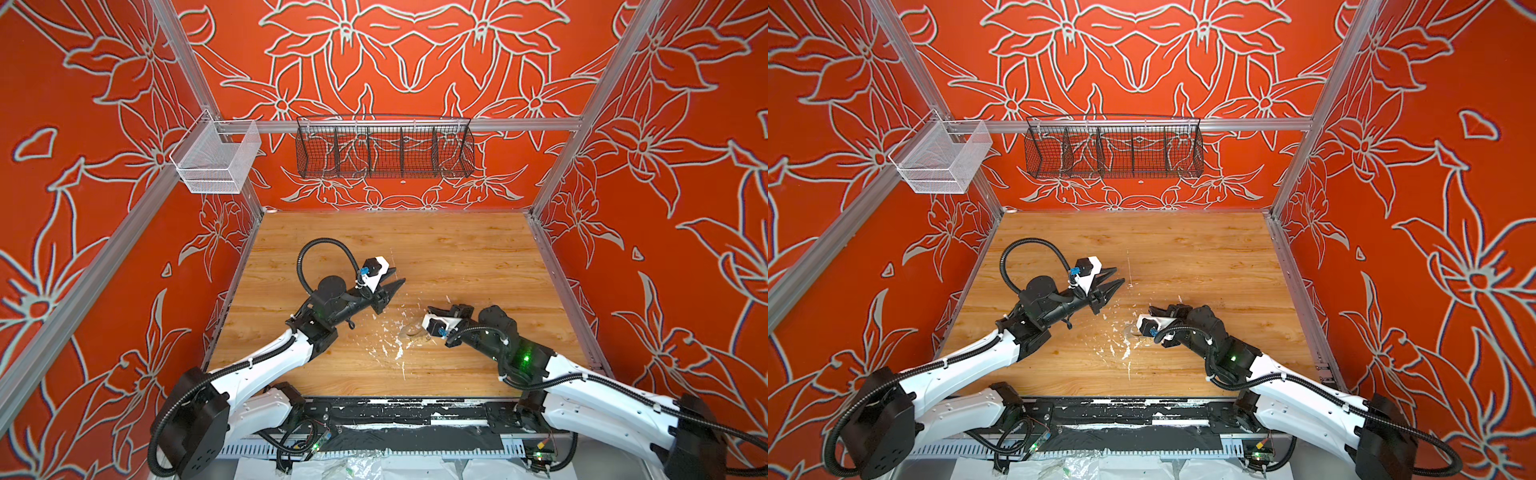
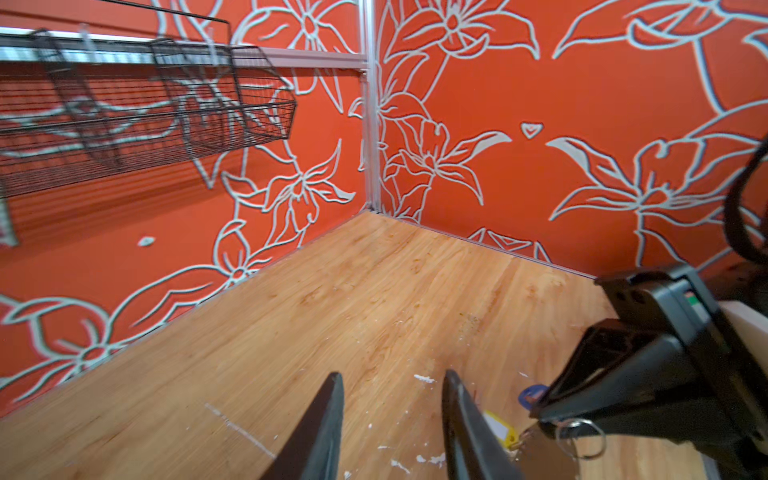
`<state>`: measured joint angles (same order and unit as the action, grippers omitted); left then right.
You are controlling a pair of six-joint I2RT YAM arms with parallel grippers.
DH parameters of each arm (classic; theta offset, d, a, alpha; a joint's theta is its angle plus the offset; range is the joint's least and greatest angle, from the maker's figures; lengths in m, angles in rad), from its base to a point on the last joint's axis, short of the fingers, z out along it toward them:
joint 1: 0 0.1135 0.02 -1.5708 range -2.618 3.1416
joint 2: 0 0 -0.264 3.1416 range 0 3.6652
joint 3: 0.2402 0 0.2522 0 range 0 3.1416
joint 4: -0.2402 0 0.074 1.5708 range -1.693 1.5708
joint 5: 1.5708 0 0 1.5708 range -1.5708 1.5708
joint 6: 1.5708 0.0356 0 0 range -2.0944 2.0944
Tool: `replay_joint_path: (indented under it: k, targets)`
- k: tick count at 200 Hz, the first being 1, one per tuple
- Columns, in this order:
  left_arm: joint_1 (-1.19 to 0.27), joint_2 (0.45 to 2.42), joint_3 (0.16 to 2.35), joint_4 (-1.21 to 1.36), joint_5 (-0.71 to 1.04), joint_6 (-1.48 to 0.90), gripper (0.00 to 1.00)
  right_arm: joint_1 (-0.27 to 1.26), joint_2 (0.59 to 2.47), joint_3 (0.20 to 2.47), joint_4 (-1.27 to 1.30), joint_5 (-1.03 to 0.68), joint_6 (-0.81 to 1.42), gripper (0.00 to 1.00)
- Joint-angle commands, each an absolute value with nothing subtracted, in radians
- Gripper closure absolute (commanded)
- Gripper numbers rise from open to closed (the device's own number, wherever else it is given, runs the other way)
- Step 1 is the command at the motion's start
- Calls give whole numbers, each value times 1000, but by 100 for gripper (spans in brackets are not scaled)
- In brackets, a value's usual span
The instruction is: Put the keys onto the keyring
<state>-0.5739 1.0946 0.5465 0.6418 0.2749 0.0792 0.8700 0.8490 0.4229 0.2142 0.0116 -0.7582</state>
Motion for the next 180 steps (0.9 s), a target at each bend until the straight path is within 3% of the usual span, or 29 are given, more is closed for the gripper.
replay_joint_path:
  k: [1, 89, 119, 142, 180]
  targets:
    - [-543, 1070, 512, 731, 165, 9, 58, 871, 886, 476, 268, 20, -779, 100]
    - [-465, 888, 416, 737, 44, -126, 48, 899, 1163, 762, 287, 35, -809, 100]
    - [-465, 891, 390, 771, -45, -147, 46, 899, 1186, 793, 307, 42, -851, 100]
    - [-454, 897, 348, 827, -177, -209, 37, 899, 1229, 812, 319, 47, -897, 100]
    - [-410, 913, 345, 828, -170, -256, 36, 898, 1339, 847, 345, 85, -957, 100]
